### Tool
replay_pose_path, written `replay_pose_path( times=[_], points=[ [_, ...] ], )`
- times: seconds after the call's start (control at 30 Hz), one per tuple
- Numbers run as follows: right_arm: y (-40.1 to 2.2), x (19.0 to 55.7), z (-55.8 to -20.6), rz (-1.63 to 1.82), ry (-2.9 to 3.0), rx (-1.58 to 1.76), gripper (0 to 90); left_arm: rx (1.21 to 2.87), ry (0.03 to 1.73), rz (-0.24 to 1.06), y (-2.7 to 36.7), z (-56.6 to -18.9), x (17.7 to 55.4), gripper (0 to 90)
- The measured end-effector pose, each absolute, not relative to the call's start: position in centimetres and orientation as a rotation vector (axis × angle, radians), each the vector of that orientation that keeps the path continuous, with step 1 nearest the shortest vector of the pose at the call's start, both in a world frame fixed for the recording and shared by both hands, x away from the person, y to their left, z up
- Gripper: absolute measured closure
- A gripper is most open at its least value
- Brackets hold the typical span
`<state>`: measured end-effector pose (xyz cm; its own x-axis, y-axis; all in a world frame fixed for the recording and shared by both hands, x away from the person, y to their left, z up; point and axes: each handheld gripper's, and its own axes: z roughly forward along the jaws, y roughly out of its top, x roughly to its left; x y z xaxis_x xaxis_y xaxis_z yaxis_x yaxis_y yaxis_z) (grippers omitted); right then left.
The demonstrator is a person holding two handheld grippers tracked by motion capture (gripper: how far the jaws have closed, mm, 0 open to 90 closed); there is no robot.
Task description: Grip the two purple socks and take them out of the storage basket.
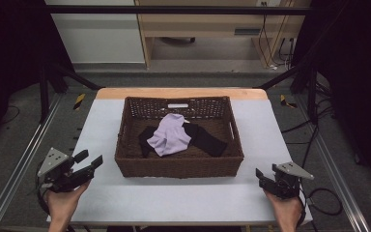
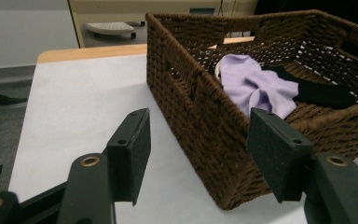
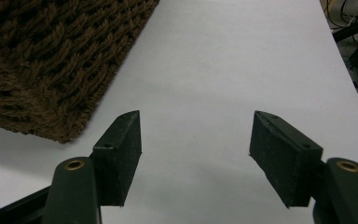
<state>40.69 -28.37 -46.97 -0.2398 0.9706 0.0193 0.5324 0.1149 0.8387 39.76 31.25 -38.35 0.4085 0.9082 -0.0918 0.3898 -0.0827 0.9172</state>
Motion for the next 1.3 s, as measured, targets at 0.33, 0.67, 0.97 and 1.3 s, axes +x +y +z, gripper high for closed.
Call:
replay_pose_path(
  times=[0.33, 0.67, 0.97, 1.3],
  points=[
    [-28.2, 40.8, -47.0, 1.013, 1.845, 1.458, 34.0, 1.656, 1.085, 0.665, 29.2, -35.3, 41.2, 38.9],
    [-28.3, 40.8, -46.9, 1.009, 1.838, 1.455, 34.0, 1.669, 1.025, 0.635, 25.7, -33.4, 43.6, 38.6],
    [-28.3, 41.0, -46.9, 1.006, 1.828, 1.449, 34.0, 1.651, 1.01, 0.572, 23.1, -32.5, 46.3, 38.4],
    [-28.4, 41.1, -46.9, 1.014, 1.818, 1.443, 33.8, 1.684, 0.999, 0.59, 20.5, -32.4, 48.3, 38.1]
  ],
)
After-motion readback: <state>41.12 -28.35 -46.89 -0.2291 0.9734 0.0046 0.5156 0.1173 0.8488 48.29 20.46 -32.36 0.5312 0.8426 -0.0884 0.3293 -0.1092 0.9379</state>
